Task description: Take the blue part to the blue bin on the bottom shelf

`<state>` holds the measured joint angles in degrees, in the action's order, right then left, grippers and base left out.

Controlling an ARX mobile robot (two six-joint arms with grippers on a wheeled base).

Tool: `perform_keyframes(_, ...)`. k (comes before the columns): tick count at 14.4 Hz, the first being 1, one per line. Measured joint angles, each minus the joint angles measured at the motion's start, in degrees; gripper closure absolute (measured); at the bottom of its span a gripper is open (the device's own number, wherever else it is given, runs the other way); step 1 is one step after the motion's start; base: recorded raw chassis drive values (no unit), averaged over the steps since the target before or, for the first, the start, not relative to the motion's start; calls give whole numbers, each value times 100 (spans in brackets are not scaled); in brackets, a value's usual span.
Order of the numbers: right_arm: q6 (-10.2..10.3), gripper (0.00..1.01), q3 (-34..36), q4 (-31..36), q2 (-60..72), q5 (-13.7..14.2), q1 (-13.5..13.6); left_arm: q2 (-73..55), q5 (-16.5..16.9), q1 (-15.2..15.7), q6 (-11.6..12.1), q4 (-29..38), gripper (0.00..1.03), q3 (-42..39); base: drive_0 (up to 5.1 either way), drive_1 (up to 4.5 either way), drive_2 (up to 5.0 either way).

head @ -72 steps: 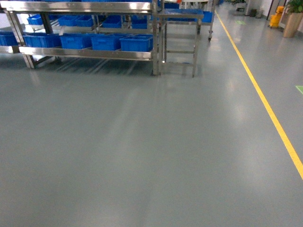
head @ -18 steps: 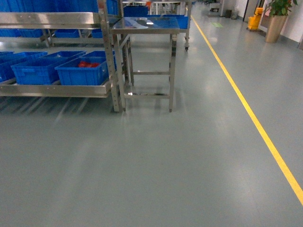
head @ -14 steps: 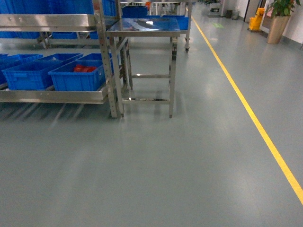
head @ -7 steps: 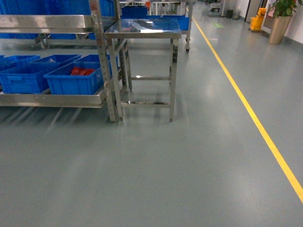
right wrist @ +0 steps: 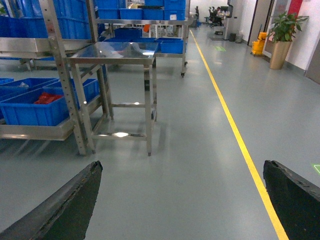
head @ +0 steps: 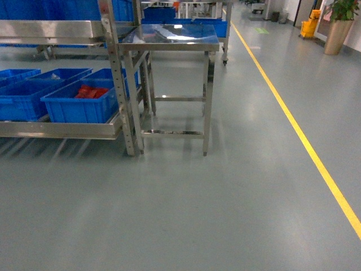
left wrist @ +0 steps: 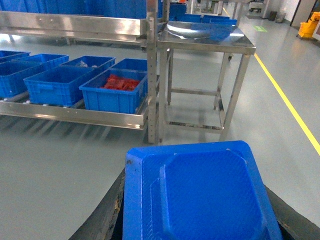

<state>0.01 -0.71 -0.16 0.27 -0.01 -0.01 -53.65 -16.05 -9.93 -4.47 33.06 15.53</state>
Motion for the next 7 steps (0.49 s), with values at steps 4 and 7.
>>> perform_keyframes(4, 0, 3, 0, -24, 0, 2, 0, 2, -7, 2, -2, -15, 59, 0, -4, 430, -437)
perform_keyframes(7, 0, 3, 0, -4, 0, 2, 0, 7, 2, -4, -2, -7, 59, 0, 2, 435, -431)
